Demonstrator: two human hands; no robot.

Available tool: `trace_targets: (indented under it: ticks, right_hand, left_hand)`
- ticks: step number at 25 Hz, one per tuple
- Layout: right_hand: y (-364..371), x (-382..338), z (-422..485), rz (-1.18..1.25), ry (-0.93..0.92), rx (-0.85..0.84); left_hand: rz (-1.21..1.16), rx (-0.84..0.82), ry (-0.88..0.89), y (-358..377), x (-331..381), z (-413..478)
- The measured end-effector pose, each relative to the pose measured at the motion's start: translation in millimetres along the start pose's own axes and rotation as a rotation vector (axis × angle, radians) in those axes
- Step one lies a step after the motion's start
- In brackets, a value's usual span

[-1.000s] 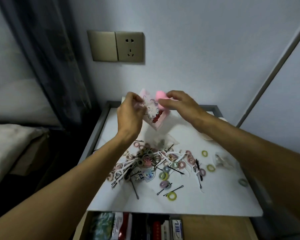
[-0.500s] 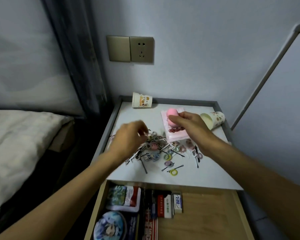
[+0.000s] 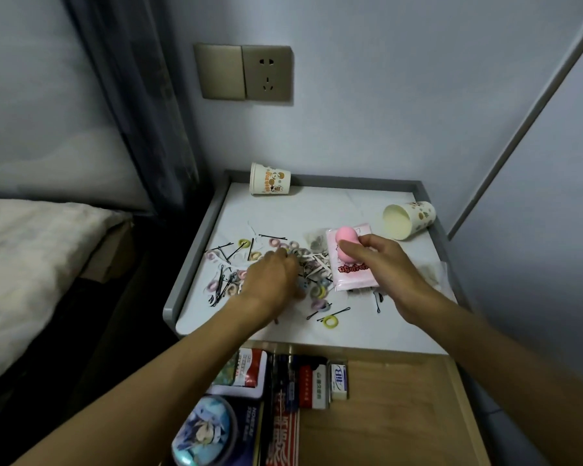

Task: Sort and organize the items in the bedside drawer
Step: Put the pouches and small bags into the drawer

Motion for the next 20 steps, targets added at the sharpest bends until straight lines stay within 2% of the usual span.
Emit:
trace_targets:
  ticks: [4,16,20]
  right_hand:
    - [-5,6,-1,0.026,-0.005,-0.003]
    - [-6,18,0,-0.038,-0.013,-0.014]
    - [-5,20,1,-0.035,-0.014,-0.006]
  left_hand:
    - [0.01,0.014,0.103,-3,-2,10]
    - [-0.156,-0.154,0.073,1,-15,45]
    - [-0.106,-0.191,0.091,-1,-16,52]
Point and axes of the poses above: each hand's wrist, its own z-axis towards the middle knuckle, its own y-axis out of the palm, x = y × z, the point moved 5 cm from there along z, towards the middle knuckle, and after that the axes turned 12 degrees about z, right-handed, at the moved point
